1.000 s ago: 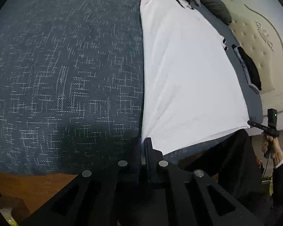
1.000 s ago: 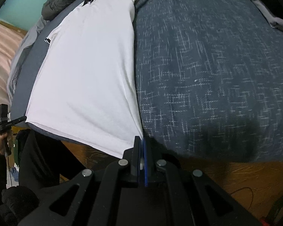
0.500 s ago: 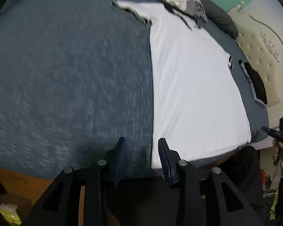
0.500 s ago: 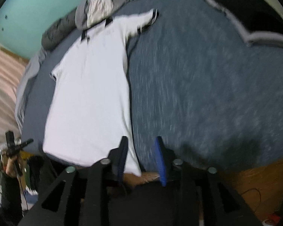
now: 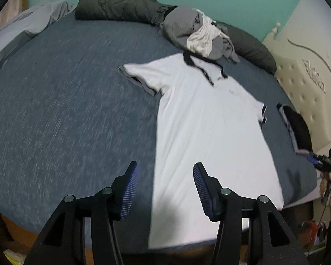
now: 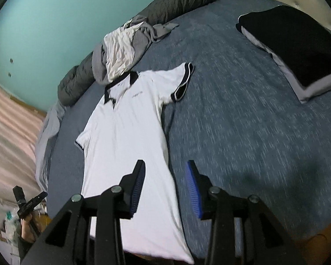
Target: Fold clothes
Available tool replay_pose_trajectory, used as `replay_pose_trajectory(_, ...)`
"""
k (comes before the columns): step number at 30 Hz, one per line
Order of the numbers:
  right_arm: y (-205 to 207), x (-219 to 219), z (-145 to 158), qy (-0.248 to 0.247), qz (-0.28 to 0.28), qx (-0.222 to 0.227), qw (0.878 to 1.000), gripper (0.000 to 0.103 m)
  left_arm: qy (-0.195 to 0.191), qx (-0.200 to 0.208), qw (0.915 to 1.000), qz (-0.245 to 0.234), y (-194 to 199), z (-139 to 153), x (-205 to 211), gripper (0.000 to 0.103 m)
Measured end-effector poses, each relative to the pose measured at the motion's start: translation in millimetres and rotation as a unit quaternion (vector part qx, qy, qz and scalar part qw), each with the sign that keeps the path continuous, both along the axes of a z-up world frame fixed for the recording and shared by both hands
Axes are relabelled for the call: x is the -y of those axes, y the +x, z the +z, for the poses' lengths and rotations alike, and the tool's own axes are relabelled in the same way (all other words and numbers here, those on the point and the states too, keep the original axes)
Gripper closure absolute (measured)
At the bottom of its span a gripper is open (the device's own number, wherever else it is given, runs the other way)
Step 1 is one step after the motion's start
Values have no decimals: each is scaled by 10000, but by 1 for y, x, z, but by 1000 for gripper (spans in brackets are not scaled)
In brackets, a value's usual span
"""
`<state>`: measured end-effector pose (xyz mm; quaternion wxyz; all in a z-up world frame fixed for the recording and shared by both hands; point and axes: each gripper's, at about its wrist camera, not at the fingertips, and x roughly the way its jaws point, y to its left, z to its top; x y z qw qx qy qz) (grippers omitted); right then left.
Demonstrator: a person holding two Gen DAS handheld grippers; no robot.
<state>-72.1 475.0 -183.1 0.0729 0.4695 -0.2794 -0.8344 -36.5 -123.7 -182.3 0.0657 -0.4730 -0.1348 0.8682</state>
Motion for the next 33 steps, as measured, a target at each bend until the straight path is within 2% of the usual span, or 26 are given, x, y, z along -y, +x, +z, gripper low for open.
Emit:
replay_pose_trajectory(4, -32, -8, -9, -62, -175, -44, 9998, 63, 96, -226, 9997, 24, -36, 10, -17, 44)
replay_pose_trajectory(5, -41, -10, -11, -90, -236, -82, 9996, 61, 132, -278, 9995, 31, -44, 11, -21, 43)
replay_pose_trajectory(7, -57, -12, -15, -134, -331, -154, 9992, 50, 209, -357, 9991, 43, -60, 9, -28, 43)
replay_pose_trajectory(9, -75, -12, -20, -152, -367, -181, 9990, 49, 288, -410, 9987, 53, -79, 2, -35, 43)
replay_pose_trajectory(15, -144, -5, -46, 196, -315, -169, 9992, 49, 492, -489, 9975, 112, -126, -36, -51, 43)
replay_pose_trajectory(22, -212, -10, -82, 487, -448, -42, 9978, 49, 450, -508, 9976, 126, -159, -85, -61, 43)
replay_pose_trajectory(33, -286, -28, -127, 767, -731, -92, 9943, 49, 406, -585, 9972, 224, -175, -124, -54, 42)
